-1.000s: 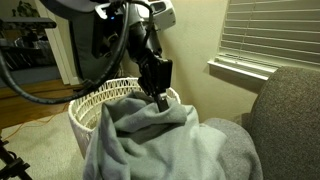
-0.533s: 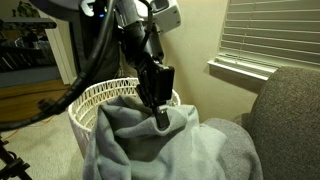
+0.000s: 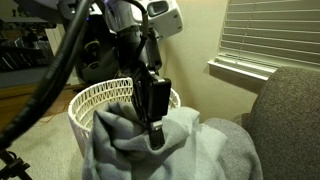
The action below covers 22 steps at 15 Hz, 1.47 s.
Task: Put the green blanket in the basket on the couch
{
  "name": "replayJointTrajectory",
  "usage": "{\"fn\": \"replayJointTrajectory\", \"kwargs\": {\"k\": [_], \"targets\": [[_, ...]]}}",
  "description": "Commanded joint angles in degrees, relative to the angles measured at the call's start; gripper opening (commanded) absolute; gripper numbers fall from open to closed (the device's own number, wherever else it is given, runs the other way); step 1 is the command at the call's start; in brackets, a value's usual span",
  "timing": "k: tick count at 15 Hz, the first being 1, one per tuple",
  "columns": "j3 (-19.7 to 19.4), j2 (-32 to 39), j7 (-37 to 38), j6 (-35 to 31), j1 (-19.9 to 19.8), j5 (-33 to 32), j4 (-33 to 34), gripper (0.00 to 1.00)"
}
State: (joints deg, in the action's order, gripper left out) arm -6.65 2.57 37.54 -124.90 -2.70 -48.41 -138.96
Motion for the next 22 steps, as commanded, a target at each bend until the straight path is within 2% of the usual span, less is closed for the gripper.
{"fn": "replayJointTrajectory", "kwargs": {"k": [1,2,4,8,14,22], "targets": [[-0.32,-3.86,0.93,-1.72,-1.56,-2.33,-3.98,0.01],[-0.36,-4.04,0.79,-1.70,-1.77,-2.29,-4.16,0.28],[-0.30,-4.39,0.53,-1.38,-2.01,-2.36,-4.21,0.34],[0.76,-5.35,0.18,-0.14,-1.30,-1.42,-3.27,0.60],[4.79,-6.96,-0.28,1.00,0.90,1.94,-1.36,0.99],[8.99,-5.13,-0.77,-0.60,3.83,7.21,1.80,1.00]]}}
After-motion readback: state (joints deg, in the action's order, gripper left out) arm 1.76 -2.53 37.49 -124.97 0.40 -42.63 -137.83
